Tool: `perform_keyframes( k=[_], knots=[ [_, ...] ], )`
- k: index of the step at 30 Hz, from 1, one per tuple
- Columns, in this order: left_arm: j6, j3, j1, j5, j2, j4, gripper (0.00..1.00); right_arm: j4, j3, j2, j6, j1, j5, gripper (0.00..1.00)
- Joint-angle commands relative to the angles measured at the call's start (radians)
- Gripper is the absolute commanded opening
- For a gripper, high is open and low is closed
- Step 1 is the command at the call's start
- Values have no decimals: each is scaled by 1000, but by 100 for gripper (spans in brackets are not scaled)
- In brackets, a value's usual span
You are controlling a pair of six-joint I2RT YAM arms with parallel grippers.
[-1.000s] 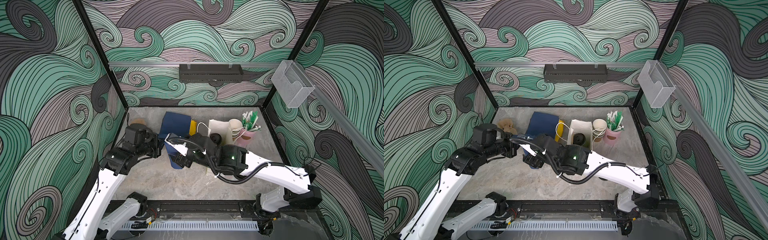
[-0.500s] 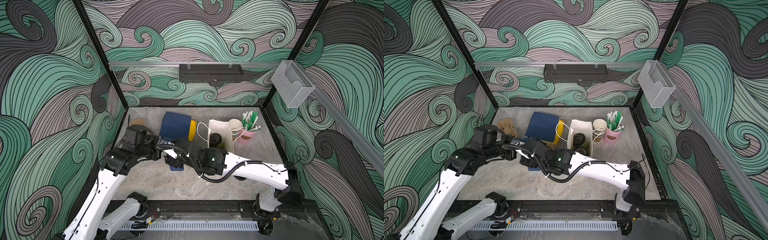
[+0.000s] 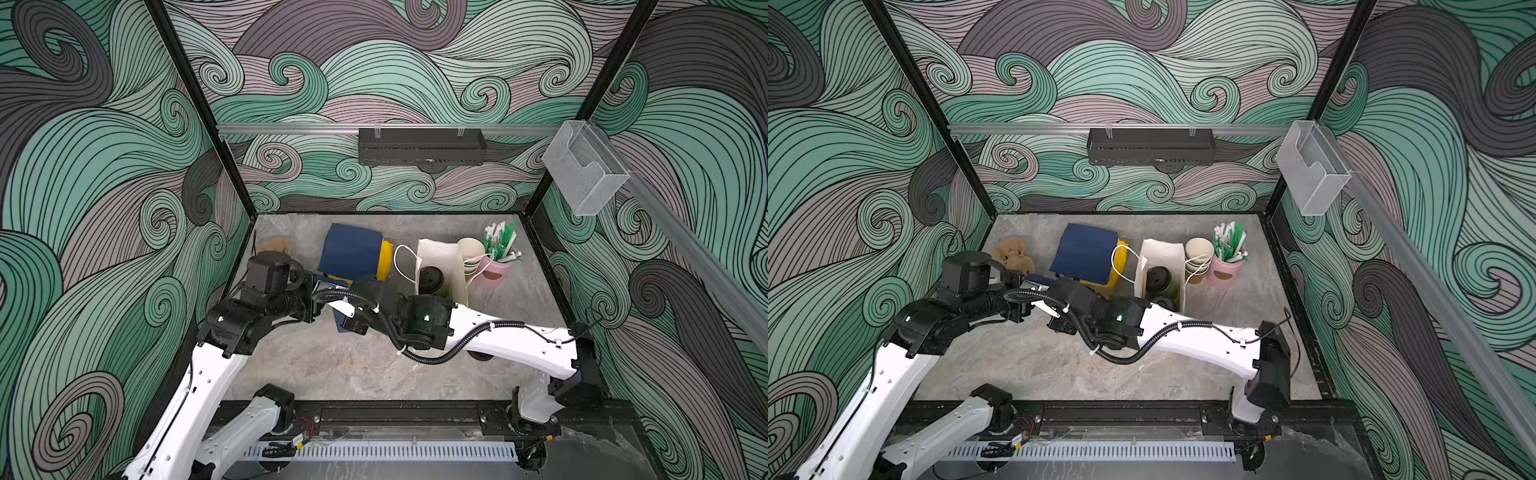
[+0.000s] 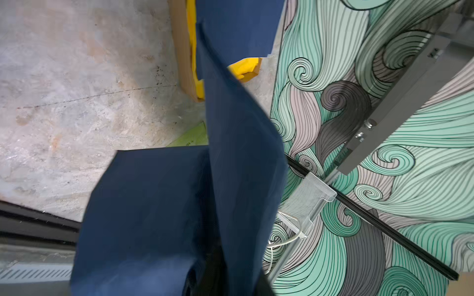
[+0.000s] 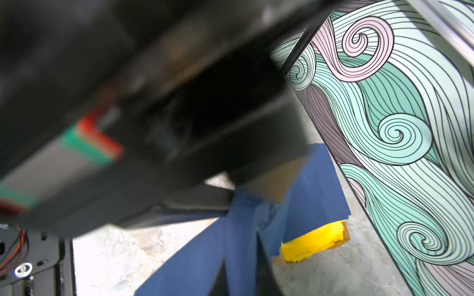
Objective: Pack the takeout coffee
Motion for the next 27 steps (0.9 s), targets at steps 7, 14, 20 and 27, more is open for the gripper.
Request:
perform_keyframes(
  k=[7,14,20,27],
  knots=[
    [314,130,-4,-263,-46,87,77,-240,98,-126,134,-6,27,0],
    [713,217,-5,-430,-42,107,82,-483,201,-313,396,-17,231,0],
    [757,173,-4,-351,18,169,81,-695,246,-414,631,-102,474,0],
    [727,125,-5,-252,74,212,80,-698,217,-373,663,-253,426,0]
  ],
)
